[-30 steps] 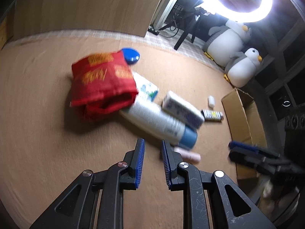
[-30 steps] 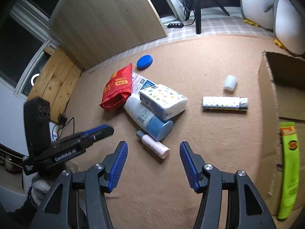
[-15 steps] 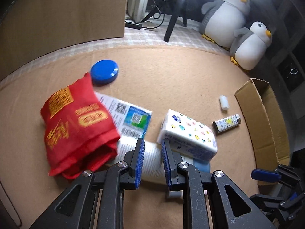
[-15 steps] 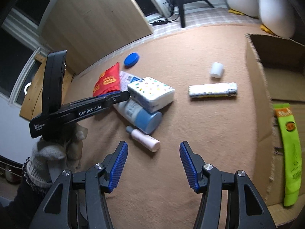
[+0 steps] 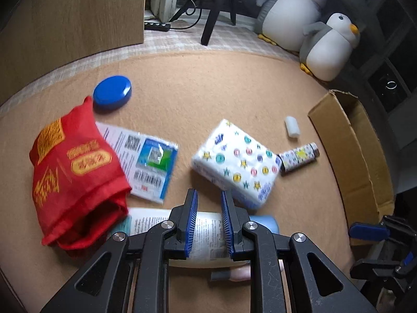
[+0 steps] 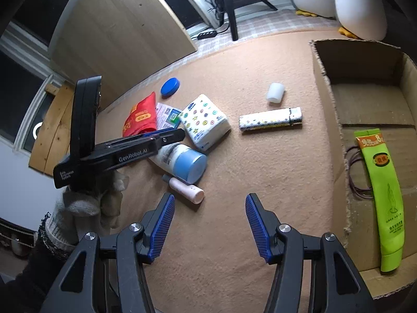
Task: Organize objects
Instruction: 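Move the right tool to the white-and-blue lotion bottle and grasp it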
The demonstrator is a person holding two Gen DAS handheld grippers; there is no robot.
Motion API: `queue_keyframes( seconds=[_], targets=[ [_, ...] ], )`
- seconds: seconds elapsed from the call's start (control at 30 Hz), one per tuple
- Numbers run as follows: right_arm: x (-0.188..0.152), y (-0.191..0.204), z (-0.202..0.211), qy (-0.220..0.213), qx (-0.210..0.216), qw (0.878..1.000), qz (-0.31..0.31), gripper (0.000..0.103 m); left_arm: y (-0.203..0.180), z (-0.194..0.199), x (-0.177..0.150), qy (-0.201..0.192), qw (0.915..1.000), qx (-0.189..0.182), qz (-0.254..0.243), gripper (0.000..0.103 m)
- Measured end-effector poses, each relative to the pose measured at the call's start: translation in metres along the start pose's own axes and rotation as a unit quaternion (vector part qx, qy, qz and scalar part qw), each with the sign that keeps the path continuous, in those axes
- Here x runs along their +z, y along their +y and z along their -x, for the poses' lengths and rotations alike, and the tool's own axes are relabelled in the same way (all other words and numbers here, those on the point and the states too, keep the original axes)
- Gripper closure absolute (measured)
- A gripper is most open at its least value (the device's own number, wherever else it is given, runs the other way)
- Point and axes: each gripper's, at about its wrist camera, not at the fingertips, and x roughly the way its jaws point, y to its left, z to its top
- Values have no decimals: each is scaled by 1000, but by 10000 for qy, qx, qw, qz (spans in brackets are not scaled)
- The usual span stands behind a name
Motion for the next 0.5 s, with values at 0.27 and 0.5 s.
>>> queue_keyframes(
  seconds=[0.27, 0.5],
  targets=[
    [-3, 18, -16, 187, 68, 9995, 234, 50, 12, 10, -36, 85, 9997, -148, 188, 83],
    [-8, 31, -24, 299, 211, 9989, 309, 50, 28, 20, -68, 93, 9993, -115, 351, 83]
  ],
)
